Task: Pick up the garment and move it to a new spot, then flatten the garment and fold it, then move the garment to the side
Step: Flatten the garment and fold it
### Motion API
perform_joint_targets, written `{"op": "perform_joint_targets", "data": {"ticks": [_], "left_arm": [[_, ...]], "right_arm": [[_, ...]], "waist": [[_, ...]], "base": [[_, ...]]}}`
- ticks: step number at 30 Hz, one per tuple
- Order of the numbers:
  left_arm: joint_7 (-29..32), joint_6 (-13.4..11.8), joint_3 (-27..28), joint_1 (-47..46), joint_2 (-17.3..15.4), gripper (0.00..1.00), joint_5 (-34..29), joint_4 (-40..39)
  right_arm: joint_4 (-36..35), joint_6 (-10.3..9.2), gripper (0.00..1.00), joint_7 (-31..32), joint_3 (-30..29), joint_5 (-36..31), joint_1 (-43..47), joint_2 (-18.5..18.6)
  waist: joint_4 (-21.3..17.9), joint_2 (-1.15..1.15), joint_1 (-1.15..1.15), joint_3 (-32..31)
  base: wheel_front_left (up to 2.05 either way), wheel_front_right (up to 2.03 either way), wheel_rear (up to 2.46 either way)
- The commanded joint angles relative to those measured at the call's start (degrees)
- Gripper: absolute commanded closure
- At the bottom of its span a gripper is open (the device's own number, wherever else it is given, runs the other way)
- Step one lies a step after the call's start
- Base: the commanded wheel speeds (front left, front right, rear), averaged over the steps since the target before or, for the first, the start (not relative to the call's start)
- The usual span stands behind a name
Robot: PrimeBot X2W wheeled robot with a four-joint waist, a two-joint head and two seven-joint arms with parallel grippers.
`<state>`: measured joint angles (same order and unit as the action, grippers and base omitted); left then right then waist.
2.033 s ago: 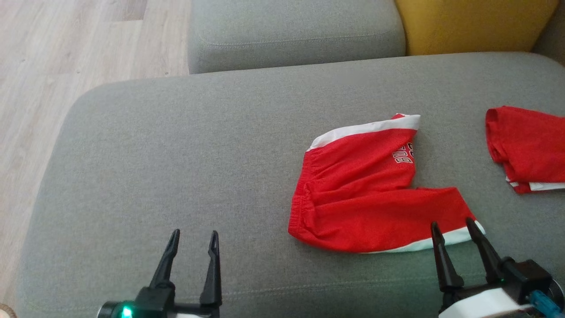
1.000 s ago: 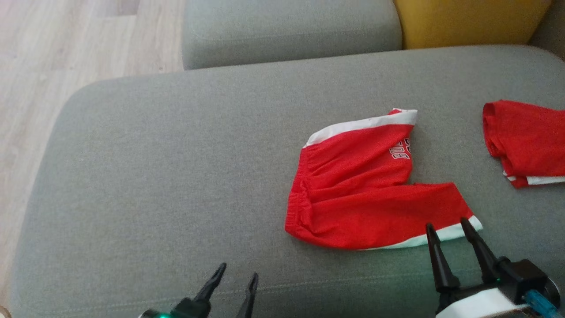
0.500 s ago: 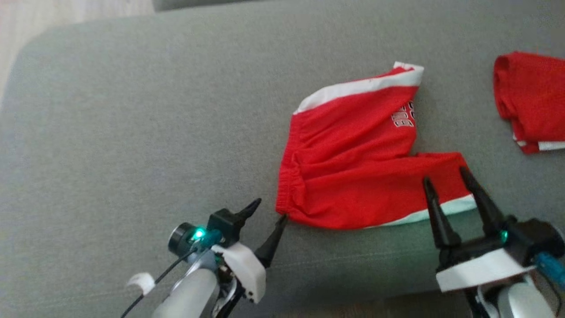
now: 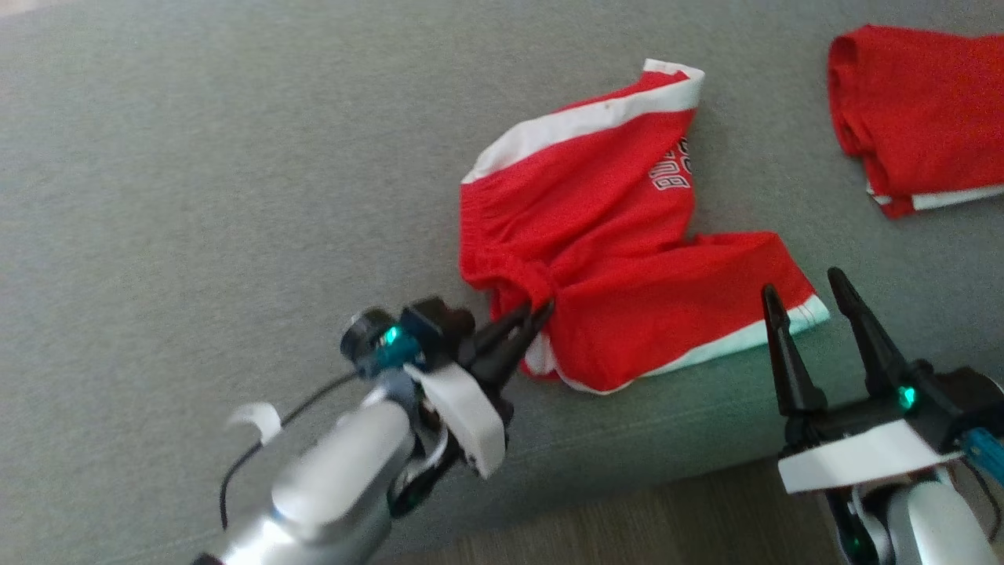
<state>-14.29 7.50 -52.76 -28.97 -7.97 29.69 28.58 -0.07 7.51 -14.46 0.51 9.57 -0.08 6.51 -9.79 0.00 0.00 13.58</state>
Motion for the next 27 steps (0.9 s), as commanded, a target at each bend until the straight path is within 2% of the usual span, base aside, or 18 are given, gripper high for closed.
{"op": "perform_joint_targets", "data": {"ticks": [1,3,6,10,11,12,13,18,27], "left_arm": [[-0.7,0.0,2.6,-3.6,-0.7,1.0,0.6,-2.5],[-0.7,0.0,3.9,-5.6,-0.7,1.0,0.5,-1.9],[-0.7,-0.1,5.3,-9.5,0.6,1.0,-0.7,3.0],[-0.2,-0.7,6.0,-15.4,3.6,1.0,-0.7,16.7],[0.1,-0.6,5.6,-16.2,4.0,0.82,-0.3,18.8],[0.4,-0.4,5.1,-16.9,4.2,0.13,0.3,20.4],[0.6,-0.3,4.6,-17.4,4.4,0.0,0.9,21.6],[1.4,-0.1,2.6,-17.5,4.5,0.0,4.5,22.9],[1.7,0.0,-2.6,-13.3,-4.0,0.0,10.3,15.6]], "right_arm": [[-2.0,-0.02,0.0,-0.5,1.1,0.3,-2.1,0.0],[-2.0,-0.02,0.0,-0.5,1.2,0.4,-2.6,-0.4],[-1.9,-0.02,0.0,-0.5,1.4,0.7,-3.5,-0.9],[-1.6,-0.02,0.0,-0.5,2.5,1.1,-5.0,-1.8],[-1.5,-0.02,0.0,-0.5,2.6,1.1,-5.3,-1.9],[-1.5,-0.02,0.0,-0.5,2.4,1.1,-5.5,-2.1],[-1.6,-0.02,0.0,-0.5,2.2,1.2,-5.6,-2.2],[-1.7,-0.02,0.0,-0.5,0.6,1.1,-4.9,-2.5],[-2.6,-0.02,0.0,-0.5,-1.5,0.9,-2.5,-2.6]], "waist": [[-1.6,0.0,0.0,1.3],[-2.8,0.0,0.0,2.2],[-4.6,0.0,0.0,3.7],[-7.5,0.0,0.0,5.8],[-8.0,0.0,0.0,6.0],[-8.4,0.0,0.0,6.1],[-8.6,0.0,0.0,6.1],[-8.9,0.0,0.0,4.8],[-8.2,0.0,0.0,2.0]], "base": [[0.0,0.0,0.0],[0.0,0.0,0.0],[0.0,0.0,0.0],[0.0,0.0,0.0],[0.0,0.0,0.0],[0.0,0.0,0.0],[0.0,0.0,0.0],[0.0,0.0,0.0],[0.0,0.0,0.0]]}}
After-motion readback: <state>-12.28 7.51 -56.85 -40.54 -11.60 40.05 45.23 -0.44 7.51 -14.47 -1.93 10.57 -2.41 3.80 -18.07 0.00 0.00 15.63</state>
